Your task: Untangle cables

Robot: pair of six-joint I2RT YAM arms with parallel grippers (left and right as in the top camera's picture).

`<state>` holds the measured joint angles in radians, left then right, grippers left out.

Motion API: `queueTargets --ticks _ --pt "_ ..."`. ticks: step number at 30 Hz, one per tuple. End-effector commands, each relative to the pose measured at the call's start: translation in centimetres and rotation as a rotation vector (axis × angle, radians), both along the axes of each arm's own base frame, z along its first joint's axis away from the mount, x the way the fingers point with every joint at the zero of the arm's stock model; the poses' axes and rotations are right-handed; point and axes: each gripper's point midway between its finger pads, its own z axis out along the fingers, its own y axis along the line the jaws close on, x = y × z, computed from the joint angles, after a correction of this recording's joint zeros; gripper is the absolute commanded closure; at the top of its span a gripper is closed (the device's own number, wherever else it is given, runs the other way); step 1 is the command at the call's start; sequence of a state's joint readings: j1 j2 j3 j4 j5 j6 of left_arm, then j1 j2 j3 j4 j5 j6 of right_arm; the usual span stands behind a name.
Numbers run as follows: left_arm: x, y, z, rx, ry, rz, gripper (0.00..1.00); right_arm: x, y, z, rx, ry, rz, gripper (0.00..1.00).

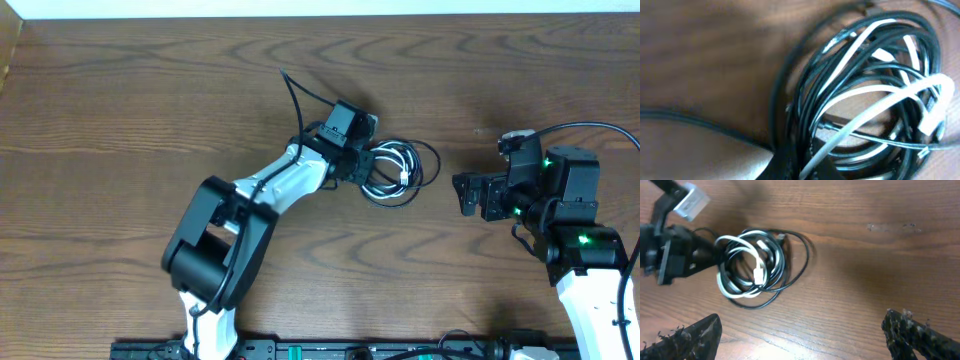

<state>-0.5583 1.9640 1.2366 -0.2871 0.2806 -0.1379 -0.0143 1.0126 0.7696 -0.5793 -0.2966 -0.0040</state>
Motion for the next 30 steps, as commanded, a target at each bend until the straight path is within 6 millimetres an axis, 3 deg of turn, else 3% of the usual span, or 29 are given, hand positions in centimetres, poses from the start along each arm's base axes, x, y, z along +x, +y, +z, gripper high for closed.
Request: queueTargets --ticks 1,3,4,7,13,14,16,18,19,20,22,25,28,29,30 --pt "-0.2 -0.5 8.3 -0.122 -0.081 0.045 0.93 0.2 0.6 0.8 0.04 -0.006 0.001 0.01" --pt "-1.1 -0.7 13.0 -0.233 -0.091 0.104 0.93 -0.2 3.0 0.7 0.131 0.016 0.1 0.01" --pt "-1.8 -1.0 15.7 -0.313 -0.091 0.117 0.92 0.0 3.5 -0.3 0.133 0.049 0.115 0.01" --pt "-3.7 -2.3 17.6 -0.411 -0.044 0.033 0.93 0.8 5.0 -2.1 0.143 0.095 0.16 0.01" --pt "-6.8 -4.6 19.6 -0.568 0.066 -0.132 0.92 4.2 8.0 -1.4 0.16 -0.031 0.238 0.02" --pt "-7.5 -5.1 20.4 -0.614 0.083 -0.181 0.92 4.7 8.4 -1.6 0.164 -0.039 0.242 0.11" --pt "-7.7 -5.2 20.6 -0.624 0.089 -0.192 0.92 5.6 8.7 -2.5 0.196 -0.02 0.211 0.55" --pt "-7.5 -5.0 20.6 -0.612 0.054 -0.214 0.92 6.1 8.8 -3.9 0.203 0.012 0.199 0.86" --pt "-6.8 -4.3 19.9 -0.567 0.023 -0.189 0.92 6.0 8.8 -4.3 0.203 0.025 0.198 0.92" --pt "-4.9 -2.1 17.8 -0.439 -0.012 -0.07 0.92 5.9 8.6 -4.5 0.197 0.036 0.19 0.88" --pt "-1.8 3.9 14.3 -0.152 -0.082 0.176 0.92 5.8 8.0 -4.5 0.193 0.046 0.174 0.86" --pt "0.3 10.8 12.7 0.079 -0.138 0.384 0.92 5.6 7.1 -3.0 0.195 0.014 0.153 0.93" --pt "0.6 12.3 12.5 0.081 -0.118 0.42 0.92 6.2 5.3 0.4 0.155 -0.099 0.073 0.99" --pt "0.3 11.7 12.5 0.05 -0.095 0.41 0.92 6.2 4.9 0.9 0.151 -0.111 0.045 0.98" --pt "-0.6 9.8 12.7 -0.04 -0.039 0.35 0.92 6.1 4.9 1.5 0.159 -0.127 0.038 0.89"
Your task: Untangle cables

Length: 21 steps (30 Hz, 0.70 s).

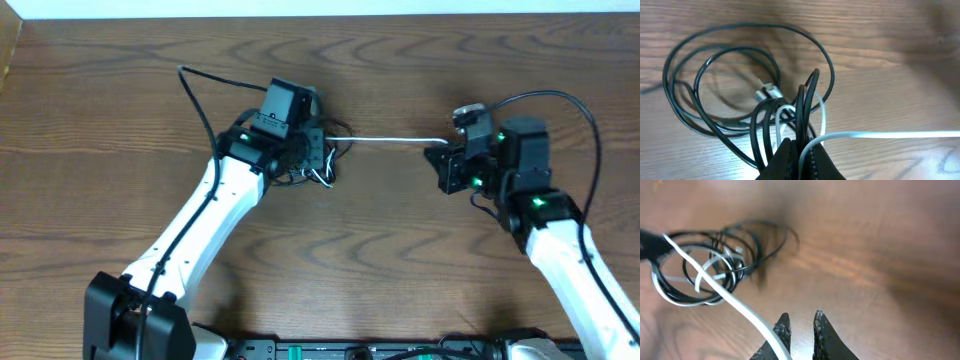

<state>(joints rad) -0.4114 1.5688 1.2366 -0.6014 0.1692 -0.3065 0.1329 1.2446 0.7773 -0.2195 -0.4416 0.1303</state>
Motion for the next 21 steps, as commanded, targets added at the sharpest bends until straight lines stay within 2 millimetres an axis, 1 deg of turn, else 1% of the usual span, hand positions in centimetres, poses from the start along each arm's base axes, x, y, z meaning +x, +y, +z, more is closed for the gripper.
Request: queueTargets --ticks 1,2,3,4,5,6,7,8,9,10,11,12,14,16,17,19,20,21 --pt "-1.3 -3.0 1.5 -0.184 0.042 -0.129 0.92 0.3 -1.0 1.9 0.019 -0.031 -0.059 0.59" --pt "-3.3 -7.5 4.8 -0.426 0.02 -0.387 0.93 -0.7 0.7 1.5 0.06 0.007 0.016 0.41" --pt "-4.2 -9.1 6.8 -0.544 -0.006 -0.498 0.93 -1.3 1.3 0.9 0.06 0.032 0.048 0.3" --pt "-4.4 -10.0 8.4 -0.615 -0.042 -0.562 0.93 -1.3 1.0 0.3 0.031 0.042 0.042 0.27" --pt "-4.0 -10.2 9.1 -0.625 -0.081 -0.578 0.93 -0.9 -0.1 -0.6 -0.016 0.061 -0.012 0.28" --pt "-3.8 -10.2 9.1 -0.62 -0.094 -0.576 0.93 -0.6 -1.7 -1.5 -0.086 0.079 -0.09 0.32" --pt "-3.8 -10.2 9.1 -0.617 -0.094 -0.573 0.93 -0.5 -2.9 -2.0 -0.128 0.091 -0.141 0.31" --pt "-3.9 -10.1 9.0 -0.616 -0.087 -0.571 0.93 -0.6 -2.9 -2.1 -0.124 0.1 -0.145 0.27" --pt "-4.2 -10.2 8.7 -0.612 -0.065 -0.568 0.92 -1.4 -0.2 -1.2 -0.029 0.084 -0.002 0.2" --pt "-4.3 -10.1 8.2 -0.594 -0.051 -0.555 0.92 -2.5 2.2 0.1 0.067 0.063 0.144 0.16" --pt "-4.1 -9.9 7.6 -0.562 -0.045 -0.532 0.92 -3.5 3.7 0.8 0.126 0.067 0.221 0.13" --pt "-4.1 -9.9 7.1 -0.541 -0.038 -0.519 0.92 -4.0 4.4 1.0 0.146 0.072 0.255 0.13" --pt "-4.7 -10.5 7.1 -0.543 -0.032 -0.539 0.92 -4.9 5.6 0.7 0.145 0.09 0.294 0.13" --pt "-5.2 -11.3 7.3 -0.546 -0.037 -0.565 0.92 -5.6 7.1 0.1 0.137 0.109 0.341 0.24" --pt "-5.1 -11.4 7.4 -0.548 -0.049 -0.57 0.92 -5.9 7.8 -0.7 0.122 0.133 0.357 0.34" --pt "-4.8 -11.4 7.6 -0.546 -0.066 -0.568 0.92 -6.2 8.3 -1.5 0.116 0.157 0.372 0.43" --pt "-4.5 -11.4 7.6 -0.539 -0.081 -0.562 0.93 -6.4 8.7 -2.0 0.117 0.181 0.378 0.54" --pt "-4.4 -11.4 7.8 -0.542 -0.086 -0.561 0.92 -6.5 8.8 -2.2 0.115 0.186 0.382 0.55"
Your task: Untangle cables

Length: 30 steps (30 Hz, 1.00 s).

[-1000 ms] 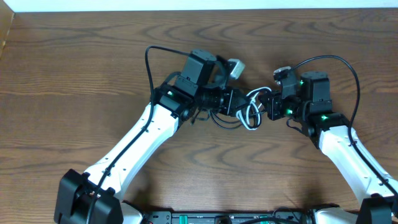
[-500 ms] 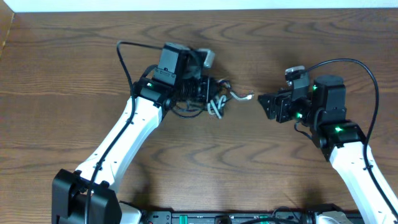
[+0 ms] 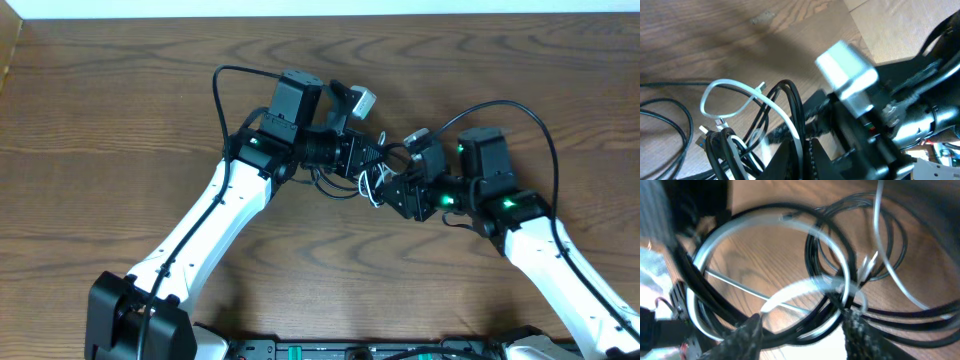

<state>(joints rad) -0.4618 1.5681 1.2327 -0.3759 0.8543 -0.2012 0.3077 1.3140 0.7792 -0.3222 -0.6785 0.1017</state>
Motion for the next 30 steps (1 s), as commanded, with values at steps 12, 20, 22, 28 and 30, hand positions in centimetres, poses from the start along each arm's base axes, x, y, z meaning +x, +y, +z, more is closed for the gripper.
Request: queueTargets --ticks 12,20,22,28,30 --pt "0.7 -0.2 1.1 -0.018 -0.049 0.009 0.92 2.8 0.5 1.0 0.251 0.438 -0.471 0.48" --pt "0.6 -0.2 1.0 -0.016 -0.046 0.009 0.92 2.2 0.9 1.1 0.308 0.571 -0.517 0.55" --pt "0.6 -0.2 1.0 -0.016 -0.045 0.008 0.92 2.2 0.9 1.1 0.308 0.572 -0.521 0.65" --pt "0.3 -0.5 1.3 -0.043 0.015 0.022 0.92 2.6 1.1 0.5 0.285 0.565 -0.601 0.62" --pt "-0.5 -1.2 1.5 -0.055 0.031 -0.001 0.92 3.2 1.6 1.3 0.311 0.519 -0.592 0.63"
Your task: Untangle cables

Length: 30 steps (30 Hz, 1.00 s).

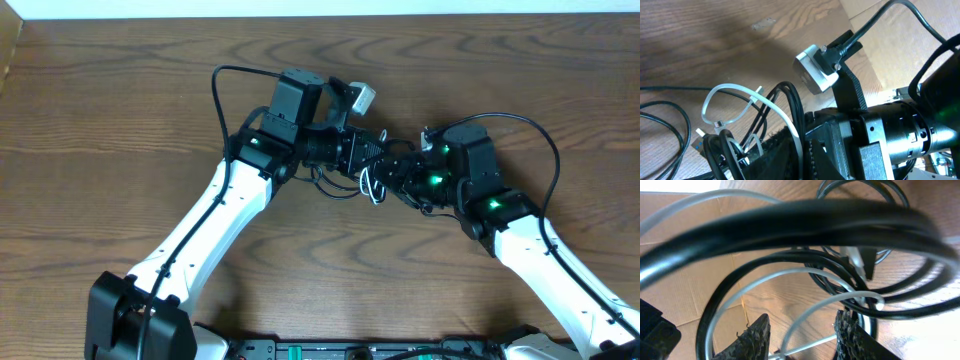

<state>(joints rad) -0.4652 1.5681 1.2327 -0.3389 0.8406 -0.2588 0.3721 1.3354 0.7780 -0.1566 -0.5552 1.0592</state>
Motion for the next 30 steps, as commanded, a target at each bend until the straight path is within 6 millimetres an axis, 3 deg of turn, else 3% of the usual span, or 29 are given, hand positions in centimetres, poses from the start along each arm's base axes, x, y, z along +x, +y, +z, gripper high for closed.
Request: queueTargets --ticks 1,2,4,6,7,8,9,12,16,19,20,22,23,24,27,28,30 --pt "-1.3 -1.3 1.0 -0.032 0.013 -0.041 0.92 1.1 0.2 0.7 -0.008 -0.047 -0.037 0.86" --pt "-1.0 -1.2 0.8 -0.019 0.007 -0.026 0.92 1.5 -0.4 0.2 -0.043 -0.053 -0.065 0.99" --pt "-0.1 -0.6 0.3 0.013 -0.012 0.017 0.92 1.9 -1.0 -0.1 -0.129 -0.141 -0.031 0.99" --pt "2.5 1.9 -1.5 0.142 -0.043 0.172 0.93 2.1 -1.3 -0.2 -0.22 -0.258 0.052 0.99" --pt "3.9 3.8 -2.6 0.234 -0.06 0.272 0.93 2.0 -1.5 -0.4 -0.271 -0.311 0.106 0.99" --pt "6.0 8.2 -4.4 0.409 -0.082 0.447 0.92 2.0 -2.1 -0.5 -0.316 -0.342 0.141 0.99" --pt "6.4 9.8 -5.0 0.472 -0.082 0.501 0.92 2.1 -2.5 -0.2 -0.333 -0.36 0.149 0.99" --pt "5.6 11.5 -6.3 0.547 -0.032 0.522 0.85 3.4 -4.1 2.6 -0.399 -0.469 0.17 0.99" --pt "1.9 13.3 -9.0 0.67 0.111 0.478 0.87 6.6 -11.3 7.3 -0.702 -0.501 0.032 0.99" --pt "0.6 13.8 -9.8 0.706 0.159 0.461 0.87 7.1 -14.0 9.7 -0.74 -0.491 -0.02 0.99" --pt "0.5 13.5 -9.8 0.697 0.165 0.451 0.85 6.8 -14.1 9.8 -0.725 -0.479 -0.011 0.99" --pt "0.4 12.6 -9.6 0.648 0.175 0.425 0.72 6.0 -13.2 9.0 -0.682 -0.45 0.039 0.8" --pt "0.4 11.8 -9.4 0.608 0.181 0.403 0.53 5.4 -12.5 8.2 -0.662 -0.425 0.075 0.69" --pt "0.5 10.9 -9.2 0.565 0.184 0.382 0.43 4.2 -11.3 6.7 -0.64 -0.393 0.167 0.64" --pt "0.7 10.4 -9.6 0.536 0.229 0.404 0.4 2.1 -8.6 4.3 -0.593 -0.376 0.377 0.56" --pt "0.7 10.4 -10.3 0.538 0.271 0.43 0.4 1.1 -7.4 2.4 -0.581 -0.348 0.492 0.52" --pt "0.7 10.4 -11.2 0.543 0.327 0.462 0.4 0.2 -6.0 -0.7 -0.577 -0.27 0.596 0.53"
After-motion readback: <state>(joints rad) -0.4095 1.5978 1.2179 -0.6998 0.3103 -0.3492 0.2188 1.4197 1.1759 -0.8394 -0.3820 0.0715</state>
